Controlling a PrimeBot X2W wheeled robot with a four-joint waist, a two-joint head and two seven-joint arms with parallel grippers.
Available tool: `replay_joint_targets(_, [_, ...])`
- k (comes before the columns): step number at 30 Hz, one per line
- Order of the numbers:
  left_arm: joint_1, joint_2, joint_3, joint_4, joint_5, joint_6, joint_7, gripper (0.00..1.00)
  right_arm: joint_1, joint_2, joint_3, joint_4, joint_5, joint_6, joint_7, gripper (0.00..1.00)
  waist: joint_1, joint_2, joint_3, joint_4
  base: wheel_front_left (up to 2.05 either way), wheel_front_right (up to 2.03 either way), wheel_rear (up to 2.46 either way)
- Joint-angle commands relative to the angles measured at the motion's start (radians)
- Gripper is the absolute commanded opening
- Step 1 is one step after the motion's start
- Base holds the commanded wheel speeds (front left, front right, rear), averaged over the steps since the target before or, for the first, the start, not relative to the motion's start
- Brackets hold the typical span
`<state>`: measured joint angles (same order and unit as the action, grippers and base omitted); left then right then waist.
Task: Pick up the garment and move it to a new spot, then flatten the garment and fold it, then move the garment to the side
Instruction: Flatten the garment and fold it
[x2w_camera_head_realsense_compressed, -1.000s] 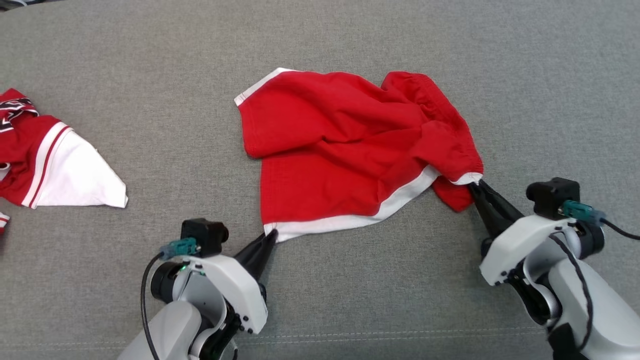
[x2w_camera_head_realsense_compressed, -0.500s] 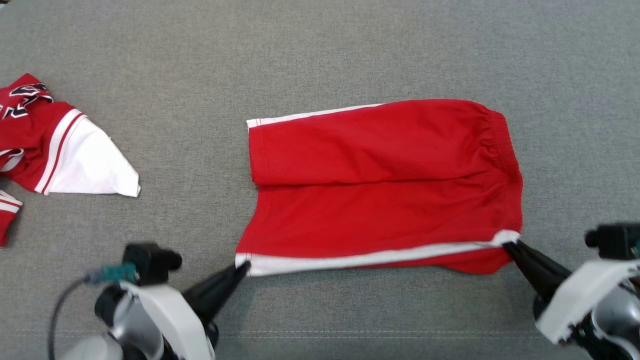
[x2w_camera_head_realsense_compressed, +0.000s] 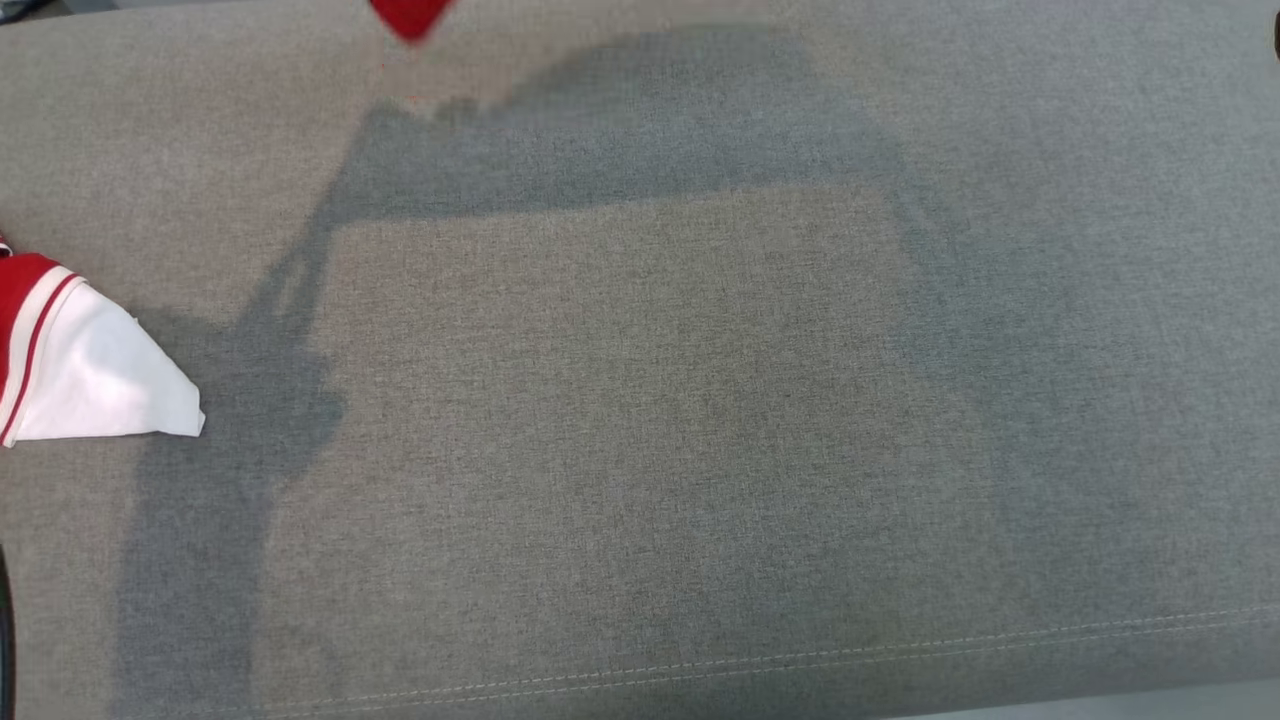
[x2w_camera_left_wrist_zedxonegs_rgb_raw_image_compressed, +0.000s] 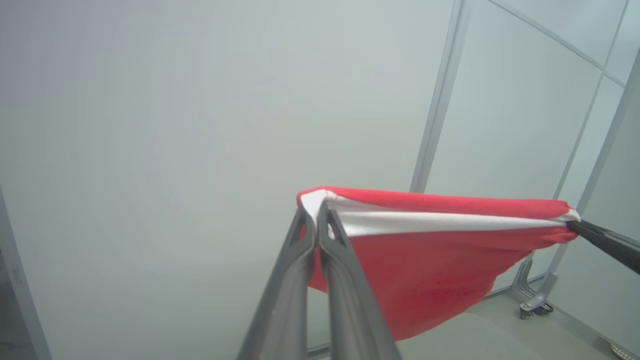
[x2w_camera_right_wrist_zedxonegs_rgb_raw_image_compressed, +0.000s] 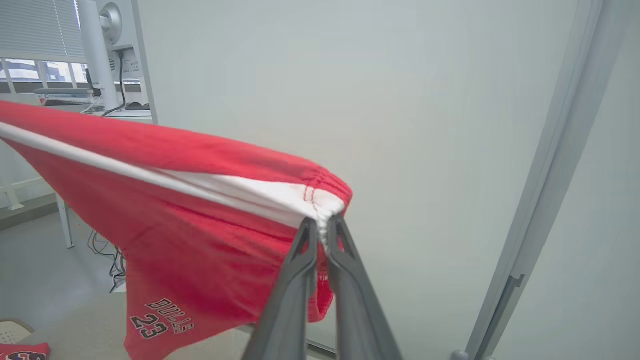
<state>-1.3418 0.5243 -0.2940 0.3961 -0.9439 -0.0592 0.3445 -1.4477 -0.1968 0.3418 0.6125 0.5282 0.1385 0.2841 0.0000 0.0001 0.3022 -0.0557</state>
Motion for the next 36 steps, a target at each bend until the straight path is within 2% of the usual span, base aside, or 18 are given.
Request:
replay_joint_targets(1, [0.009,0.067,0.021,0.016,0.028,-0.003,-0.026,0.0,0.037,-0.008,0.012,0.029,0.007,-0.008,-0.013,0.0,0.0,-0.0001,0.017,0.008,0.0,0.0,0.0])
replay_joint_targets(4, [0.101,0.04,0.012,0.019,0.052,-0.021,-0.143,0.0,0.112,-0.035,0.077,0.063,0.042,-0.008,-0.041,0.0,0.0,-0.0001,0.045,0.034,0.0,0.0,0.0])
replay_joint_targets(6, [0.223,0.013,0.007,0.017,0.072,-0.011,-0.243,0.0,0.213,-0.064,0.125,0.076,0.066,-0.008,-0.051,0.0,0.0,-0.0001,0.066,0.056,0.0,0.0,0.0])
replay_joint_targets(10, [0.517,-0.093,-0.026,0.049,0.074,0.003,-0.409,0.0,0.44,-0.094,0.183,0.11,0.131,-0.008,-0.12,0.0,0.0,-0.0001,0.086,0.093,0.0,0.0,0.0])
replay_joint_targets(12, [0.636,-0.143,-0.053,0.064,0.073,0.006,-0.457,0.0,0.528,-0.107,0.198,0.131,0.153,-0.008,-0.158,0.0,0.0,-0.0001,0.087,0.108,0.0,0.0,0.0])
replay_joint_targets(15, [0.755,-0.178,-0.089,0.068,0.079,0.012,-0.488,0.0,0.622,-0.109,0.216,0.131,0.198,-0.008,-0.204,0.0,0.0,-0.0001,0.087,0.118,0.0,0.0,0.0])
replay_joint_targets(20, [0.904,-0.159,-0.096,0.014,0.083,0.043,-0.512,0.0,0.723,-0.127,0.242,0.072,0.221,-0.008,-0.304,0.0,0.0,-0.0001,0.052,0.112,0.0,0.0,0.0])
replay_joint_targets(26, [1.067,-0.112,-0.115,-0.152,0.113,0.13,-0.49,0.0,0.85,-0.167,0.251,-0.02,0.197,-0.008,-0.364,0.0,0.0,-0.0001,0.001,0.109,0.0,0.0,0.0])
replay_joint_targets(31, [1.147,-0.095,-0.139,-0.265,0.115,0.178,-0.438,0.0,0.947,-0.174,0.23,-0.066,0.167,-0.008,-0.353,0.0,0.0,-0.0001,-0.027,0.107,0.0,0.0,0.0])
replay_joint_targets(36, [1.219,-0.075,-0.148,-0.352,0.106,0.228,-0.388,0.0,1.058,-0.158,0.166,-0.115,0.133,-0.008,-0.322,0.0,0.0,-0.0001,-0.055,0.096,0.0,0.0,0.0])
